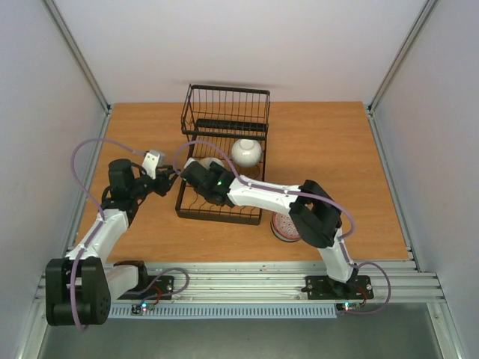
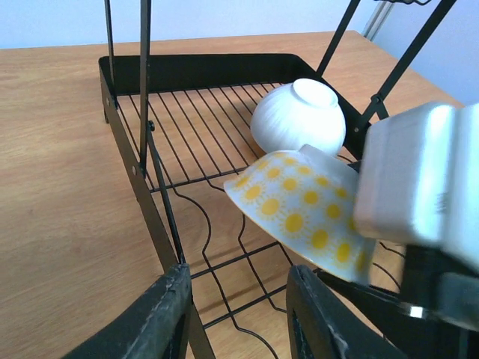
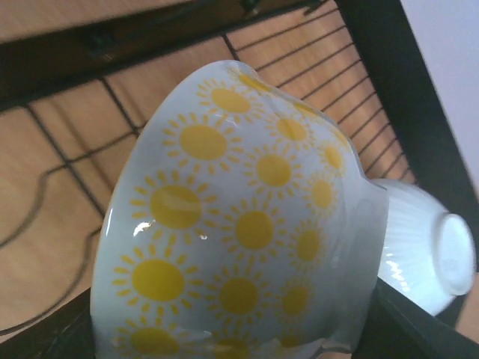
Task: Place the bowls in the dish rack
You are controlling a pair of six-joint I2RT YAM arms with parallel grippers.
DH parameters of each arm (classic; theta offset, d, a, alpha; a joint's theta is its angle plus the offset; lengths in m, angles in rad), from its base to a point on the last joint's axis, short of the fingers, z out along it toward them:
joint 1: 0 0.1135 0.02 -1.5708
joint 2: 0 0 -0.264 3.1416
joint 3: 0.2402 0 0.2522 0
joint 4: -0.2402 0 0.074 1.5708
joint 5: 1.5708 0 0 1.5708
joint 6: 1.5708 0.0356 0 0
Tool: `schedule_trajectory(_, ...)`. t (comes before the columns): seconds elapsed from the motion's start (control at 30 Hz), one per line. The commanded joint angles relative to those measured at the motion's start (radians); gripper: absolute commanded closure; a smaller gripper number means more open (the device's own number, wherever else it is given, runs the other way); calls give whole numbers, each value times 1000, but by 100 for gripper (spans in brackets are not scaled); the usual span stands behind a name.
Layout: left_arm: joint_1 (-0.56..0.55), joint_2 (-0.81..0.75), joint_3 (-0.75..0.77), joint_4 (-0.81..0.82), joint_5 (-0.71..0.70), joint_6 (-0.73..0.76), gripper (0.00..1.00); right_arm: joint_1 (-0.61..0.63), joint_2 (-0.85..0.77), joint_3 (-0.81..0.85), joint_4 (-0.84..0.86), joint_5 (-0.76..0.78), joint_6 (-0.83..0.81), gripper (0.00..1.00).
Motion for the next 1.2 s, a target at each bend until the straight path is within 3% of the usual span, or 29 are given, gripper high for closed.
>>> schedule_trajectory(0.0,8,17,-11,76,-5,4,63,-5,52,61,82,234,-180,99)
schedule_trajectory(0.27,8,39,-11,80,29,9,63,-35,218,235,125,300,-317,99)
schedule_trajectory(1.07,7,41,-18,71,93,40,63,-177,529,647,-6,301,-348,99)
schedule_trajectory(1.17,8,40,-19,72,92,41,63,-182,556,681,-24,299,-334,89)
